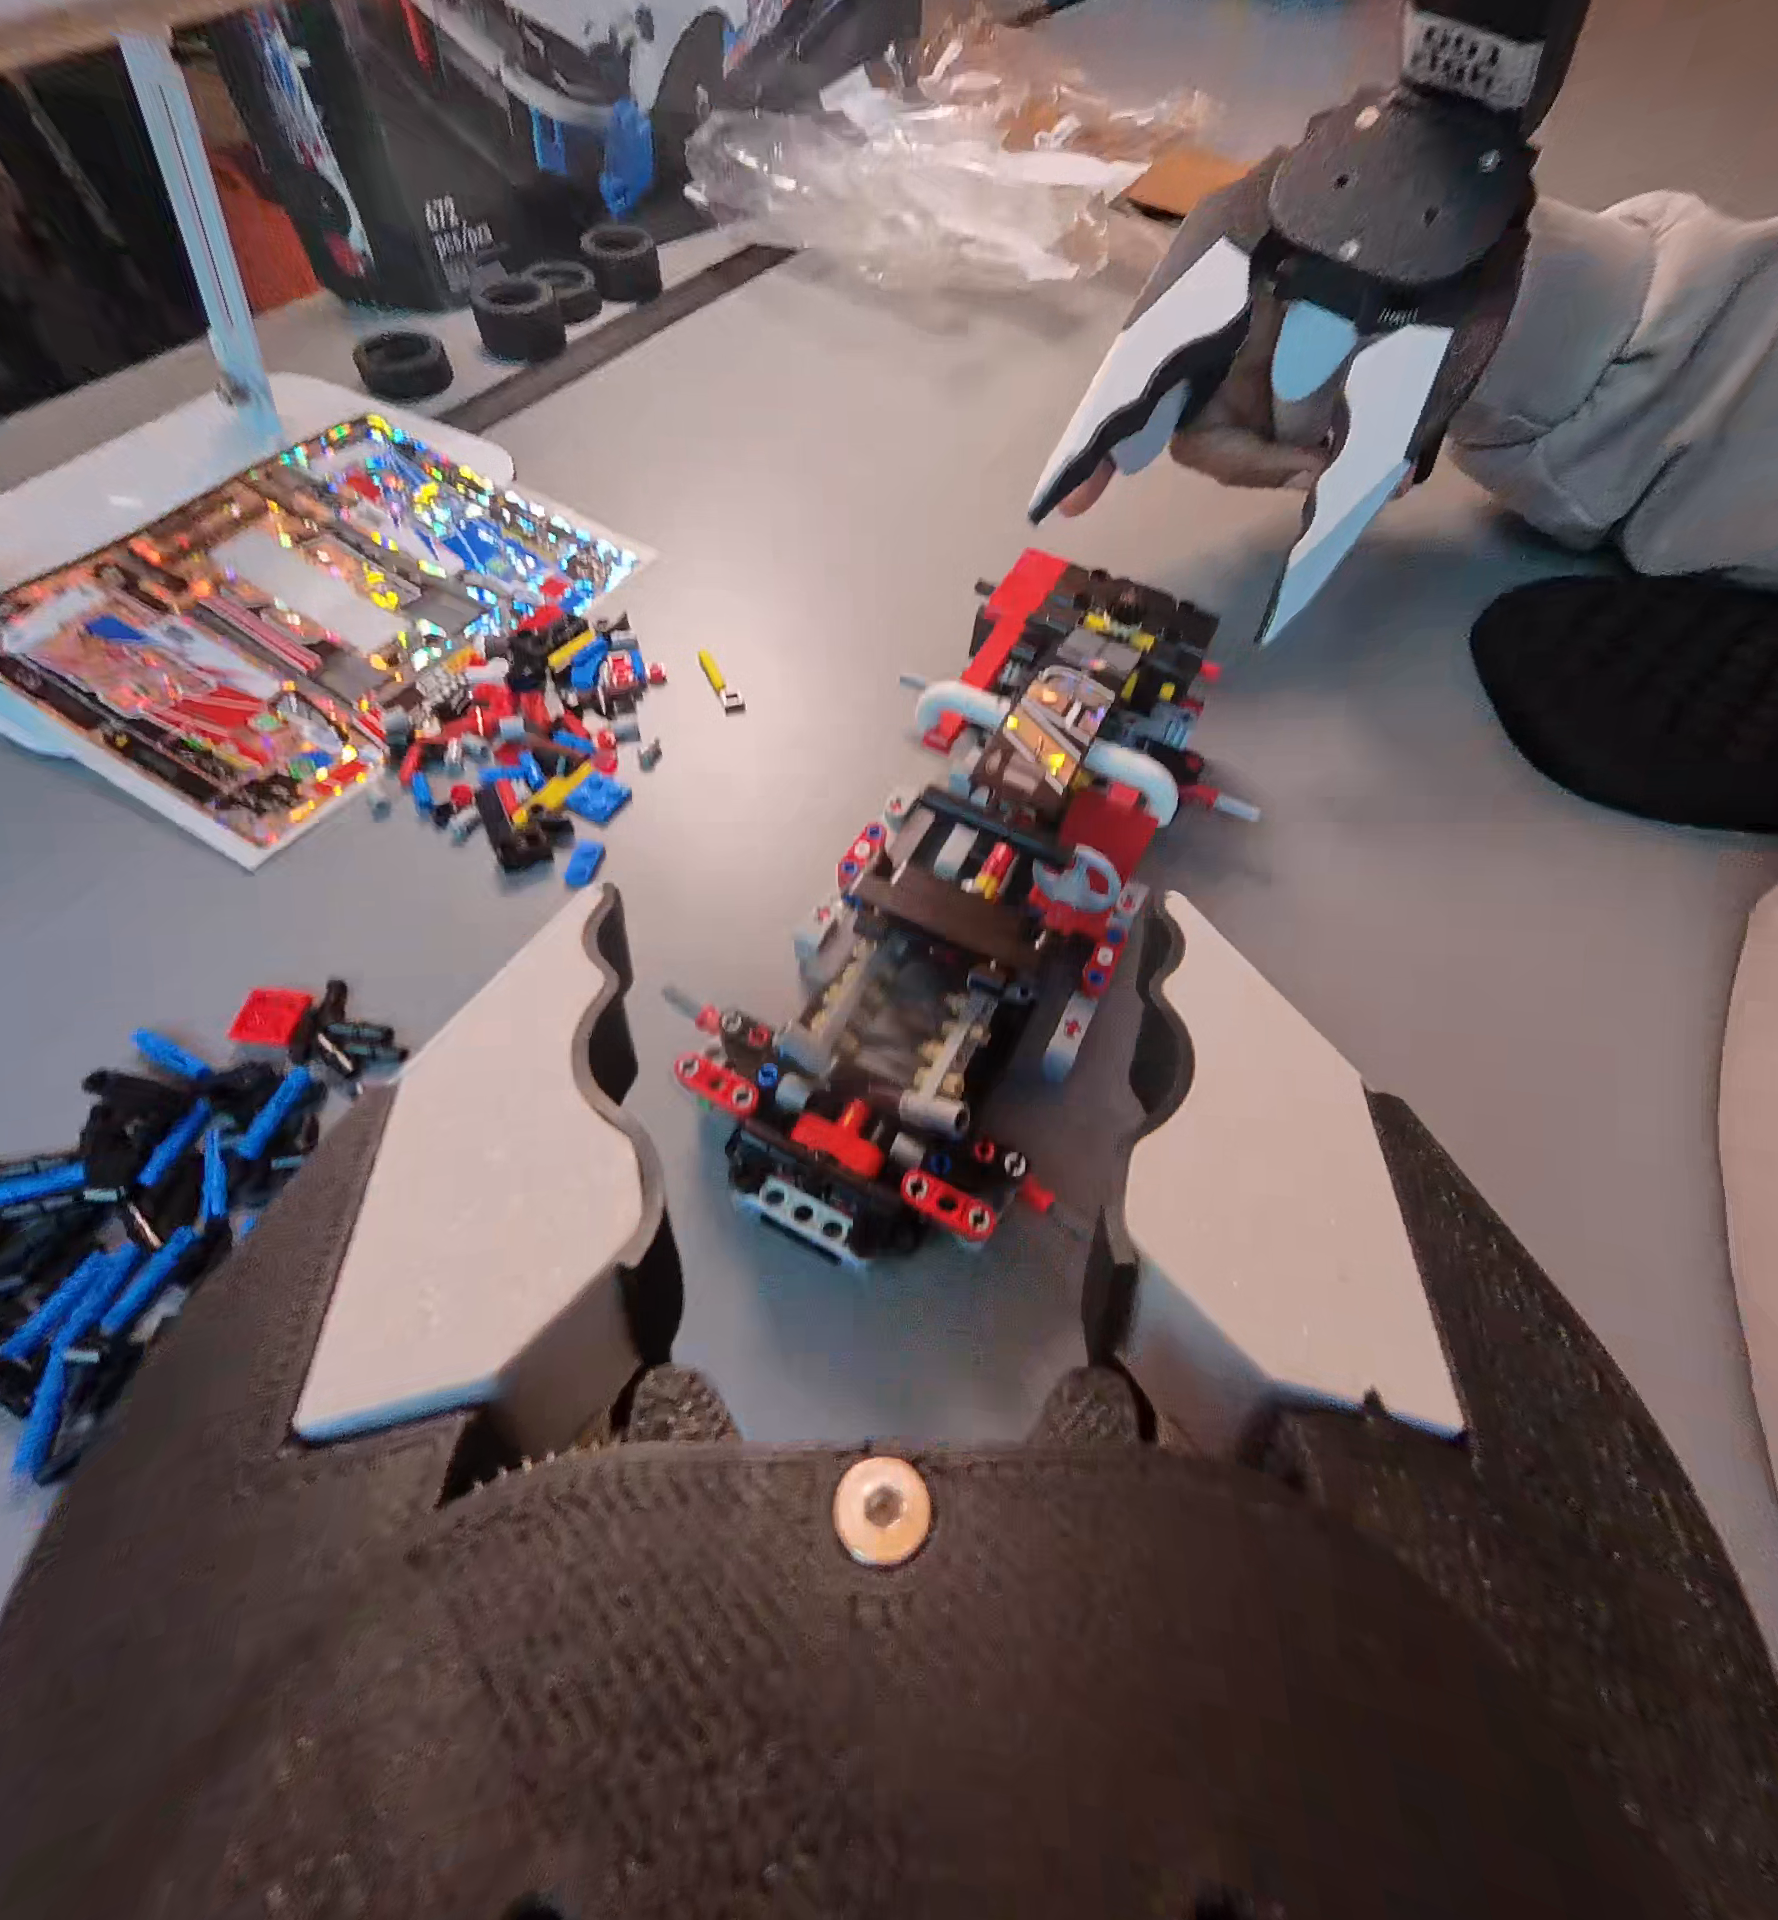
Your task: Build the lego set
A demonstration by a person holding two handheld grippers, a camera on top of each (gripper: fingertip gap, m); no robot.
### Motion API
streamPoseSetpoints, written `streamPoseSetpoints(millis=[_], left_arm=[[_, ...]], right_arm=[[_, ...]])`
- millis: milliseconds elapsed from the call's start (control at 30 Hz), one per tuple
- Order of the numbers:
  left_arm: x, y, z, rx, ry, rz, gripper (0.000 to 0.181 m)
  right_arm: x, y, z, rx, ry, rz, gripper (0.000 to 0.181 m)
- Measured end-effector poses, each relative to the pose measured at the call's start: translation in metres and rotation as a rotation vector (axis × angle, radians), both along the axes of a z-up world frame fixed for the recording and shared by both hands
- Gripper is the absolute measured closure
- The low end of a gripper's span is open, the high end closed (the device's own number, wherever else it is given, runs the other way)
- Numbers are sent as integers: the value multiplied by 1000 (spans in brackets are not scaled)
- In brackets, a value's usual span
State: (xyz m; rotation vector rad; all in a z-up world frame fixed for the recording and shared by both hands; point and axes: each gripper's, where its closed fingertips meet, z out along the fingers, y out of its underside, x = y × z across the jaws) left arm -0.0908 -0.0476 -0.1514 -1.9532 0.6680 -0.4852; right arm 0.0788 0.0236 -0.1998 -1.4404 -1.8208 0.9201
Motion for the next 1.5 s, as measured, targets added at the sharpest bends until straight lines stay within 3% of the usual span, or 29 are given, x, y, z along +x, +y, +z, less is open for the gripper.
streamPoseSetpoints(millis=[133, 233, 367, 600, 833, 933, 1133, 1233, 1367, 1400, 1500], left_arm=[[-19, -13, -46, -84, 94, -35, 77], [-24, -9, -64, -84, 168, -73, 78], [-12, -5, -69, -101, 147, -162, 92], [-9, 23, -70, -98, 180, -153, 96], [-6, 47, -65, -45, 123, -120, 97], [-11, 50, -43, 64, 20, -54, 96], [-31, 46, -1, 249, -112, 90, 102], [-36, 44, 8, 310, -111, 142, 123], [-31, 40, 20, 362, -176, 132, 171], [-32, 40, 22, 381, -175, 144, 181], [-39, 40, 33, 444, -182, 187, 181]], right_arm=[[5, -7, -14, 13, -35, -78, 96], [-1, -10, -20, 35, -48, -122, 95], [-13, -4, -21, 91, -67, -159, 98], [-12, 11, -22, 64, -88, -177, 108], [-9, 31, -21, 22, -48, -261, 112], [-2, 30, -12, 28, -24, -253, 107], [14, 31, 31, 9, 124, -287, 99], [17, 43, 56, 35, 243, -365, 115], [25, 68, 84, 76, 416, -515, 181], [27, 76, 91, 85, 461, -554, 181], [33, 100, 108, 89, 549, -658, 181]])
